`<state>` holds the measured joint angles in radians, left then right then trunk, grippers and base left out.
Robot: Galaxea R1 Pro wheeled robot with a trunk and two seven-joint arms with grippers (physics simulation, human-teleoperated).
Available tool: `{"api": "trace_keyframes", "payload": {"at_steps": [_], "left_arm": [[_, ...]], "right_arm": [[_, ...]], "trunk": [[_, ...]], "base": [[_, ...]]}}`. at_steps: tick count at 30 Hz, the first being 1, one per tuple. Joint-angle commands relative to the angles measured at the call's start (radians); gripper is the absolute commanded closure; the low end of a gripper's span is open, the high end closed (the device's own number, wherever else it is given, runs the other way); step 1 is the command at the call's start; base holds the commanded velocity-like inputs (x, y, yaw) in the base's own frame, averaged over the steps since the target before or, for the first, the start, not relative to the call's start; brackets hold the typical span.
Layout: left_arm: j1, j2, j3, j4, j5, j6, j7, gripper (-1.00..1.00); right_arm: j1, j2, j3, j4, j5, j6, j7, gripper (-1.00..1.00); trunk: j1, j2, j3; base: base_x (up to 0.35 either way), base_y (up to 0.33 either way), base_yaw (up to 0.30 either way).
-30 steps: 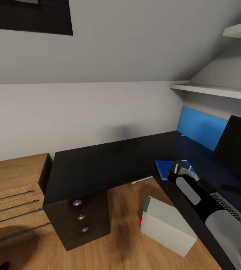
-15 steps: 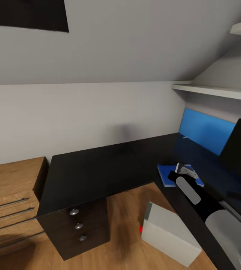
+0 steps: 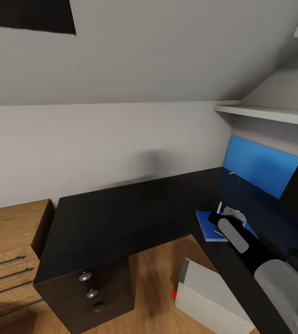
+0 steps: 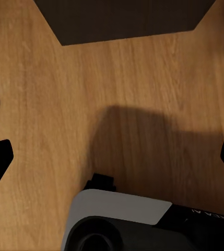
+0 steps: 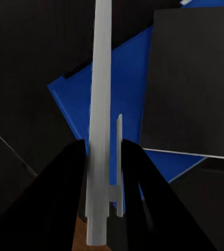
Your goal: In the bedroom, organize the workspace by keeping the computer under the desk, ensuring the monitor is on the desk, placing the keyboard on the desk next to the monitor, placing the mouse on the desk next to the keyboard, moving the folder from the swivel chair onto the desk next to the mouse, stacking the notebook on top of the folder with the pen on top of the notebook, and positioning the swivel chair next to the desk.
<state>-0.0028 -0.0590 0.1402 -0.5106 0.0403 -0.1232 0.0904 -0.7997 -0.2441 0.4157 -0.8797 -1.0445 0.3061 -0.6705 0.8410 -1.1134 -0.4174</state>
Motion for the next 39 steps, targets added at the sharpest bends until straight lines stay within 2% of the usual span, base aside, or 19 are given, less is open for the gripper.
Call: {"api": "trace_keyframes", "payload": {"at_steps": [1,8,12,18,22,28,39], "left_arm": [[0.0,-0.001,0.002,0.0,0.004,-0.003,0.0,-1.0],[0.0,-0.001,0.002,0.0,0.004,-0.003,0.0,-1.0],[0.0,-0.001,0.002,0.0,0.004,-0.003,0.0,-1.0],[0.0,-0.001,0.002,0.0,0.004,-0.003,0.0,-1.0],[0.0,-0.001,0.002,0.0,0.004,-0.003,0.0,-1.0],[0.0,-0.001,0.002,0.0,0.004,-0.003,0.0,-1.0],[0.0,-0.001,0.002,0.0,0.004,-0.003,-0.001,-1.0]], "right_arm": [[-0.001,-0.001,0.004,-0.001,-0.003,0.004,-0.007,1.0],[-0.001,-0.004,0.002,0.003,-0.002,0.006,-0.025,1.0],[-0.001,-0.025,0.0,0.004,-0.002,0.006,-0.064,1.0],[-0.001,-0.053,-0.003,0.004,-0.002,0.005,-0.073,1.0],[-0.001,-0.063,-0.004,0.004,-0.002,0.005,-0.074,1.0],[-0.001,-0.068,-0.005,0.007,-0.002,0.005,-0.075,1.0],[-0.024,-0.077,-0.006,0.089,-0.001,0.005,-0.074,1.0]], "trunk": [[0.0,-0.001,-0.001],[0.0,-0.001,-0.001],[0.0,-0.001,-0.001],[0.0,-0.001,-0.001],[0.0,-0.001,-0.001],[0.0,-0.001,-0.001],[0.0,-0.001,-0.001]], "base": [[0.017,-0.008,0.0],[0.005,-0.002,0.0],[0.0,0.0,0.0],[0.0,0.0,0.0],[0.0,0.0,0.0],[0.148,-0.025,0.0],[0.059,-0.018,0.0]]}}
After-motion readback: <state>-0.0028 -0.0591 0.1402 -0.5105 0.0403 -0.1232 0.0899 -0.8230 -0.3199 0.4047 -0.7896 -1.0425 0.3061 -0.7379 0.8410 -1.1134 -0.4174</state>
